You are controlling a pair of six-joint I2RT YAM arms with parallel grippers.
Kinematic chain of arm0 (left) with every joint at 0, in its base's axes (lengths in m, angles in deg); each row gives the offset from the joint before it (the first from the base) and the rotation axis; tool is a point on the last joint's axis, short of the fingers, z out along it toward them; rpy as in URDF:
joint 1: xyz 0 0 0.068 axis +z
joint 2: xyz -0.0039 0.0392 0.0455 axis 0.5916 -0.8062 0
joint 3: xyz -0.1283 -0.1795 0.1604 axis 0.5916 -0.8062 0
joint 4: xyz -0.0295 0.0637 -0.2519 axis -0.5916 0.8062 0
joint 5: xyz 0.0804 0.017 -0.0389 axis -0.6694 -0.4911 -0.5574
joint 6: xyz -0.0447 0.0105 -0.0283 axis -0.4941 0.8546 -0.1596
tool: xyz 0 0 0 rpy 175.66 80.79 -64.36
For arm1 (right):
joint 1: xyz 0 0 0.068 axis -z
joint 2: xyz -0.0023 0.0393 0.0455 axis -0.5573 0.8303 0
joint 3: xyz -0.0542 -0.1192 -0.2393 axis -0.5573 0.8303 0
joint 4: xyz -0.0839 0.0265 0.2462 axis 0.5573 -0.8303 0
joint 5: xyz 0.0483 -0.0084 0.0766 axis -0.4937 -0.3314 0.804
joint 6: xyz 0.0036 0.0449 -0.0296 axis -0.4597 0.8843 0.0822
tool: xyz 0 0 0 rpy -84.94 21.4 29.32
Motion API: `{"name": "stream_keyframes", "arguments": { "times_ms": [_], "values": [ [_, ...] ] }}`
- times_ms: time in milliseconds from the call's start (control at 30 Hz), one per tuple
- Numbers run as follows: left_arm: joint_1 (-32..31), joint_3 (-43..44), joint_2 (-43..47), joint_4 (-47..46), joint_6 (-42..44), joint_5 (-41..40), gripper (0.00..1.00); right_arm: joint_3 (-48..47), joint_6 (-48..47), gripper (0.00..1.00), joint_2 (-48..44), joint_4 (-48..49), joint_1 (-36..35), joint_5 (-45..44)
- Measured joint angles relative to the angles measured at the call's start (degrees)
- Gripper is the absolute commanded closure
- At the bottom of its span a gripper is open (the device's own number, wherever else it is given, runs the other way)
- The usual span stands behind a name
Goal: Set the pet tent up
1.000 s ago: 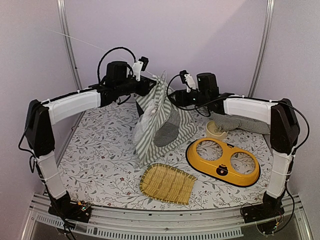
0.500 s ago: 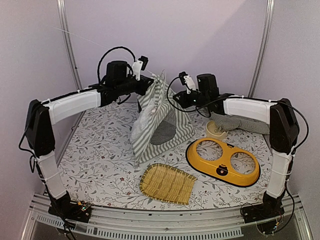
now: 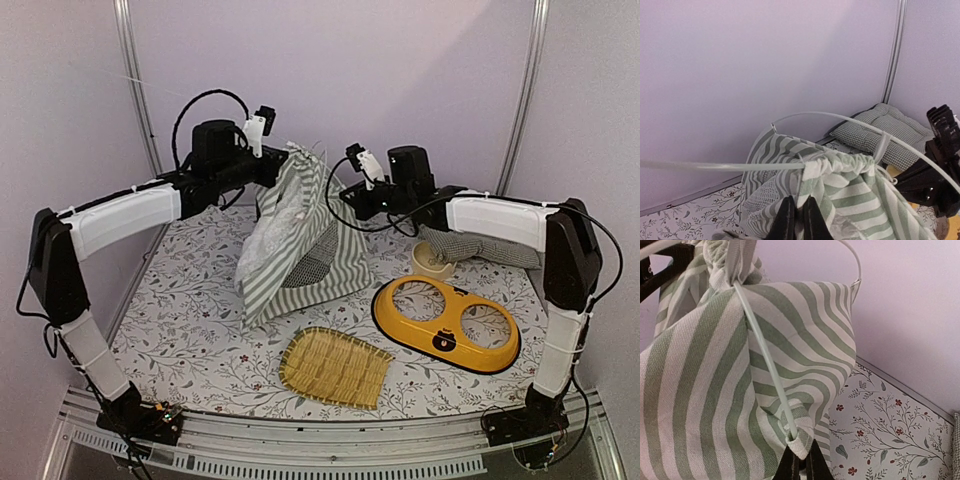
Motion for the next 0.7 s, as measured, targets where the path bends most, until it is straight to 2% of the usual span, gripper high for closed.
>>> {"name": "stream_keyframes", "arguments": {
  "times_ms": [333,700],
  "values": [
    [8.79,-2.91,10.88,-0.7,-5.6,-3.37,1.0,-0.52,-4.9,1.0,-8.76,-6.32,0.98,-12.9],
    [11.41,-10.05,15.58,-4.24,-12.59,-3.32,1.0,-6.12,-9.25,1.0,-11.39,-11.08,5.7,-22.91]
  ]
}}
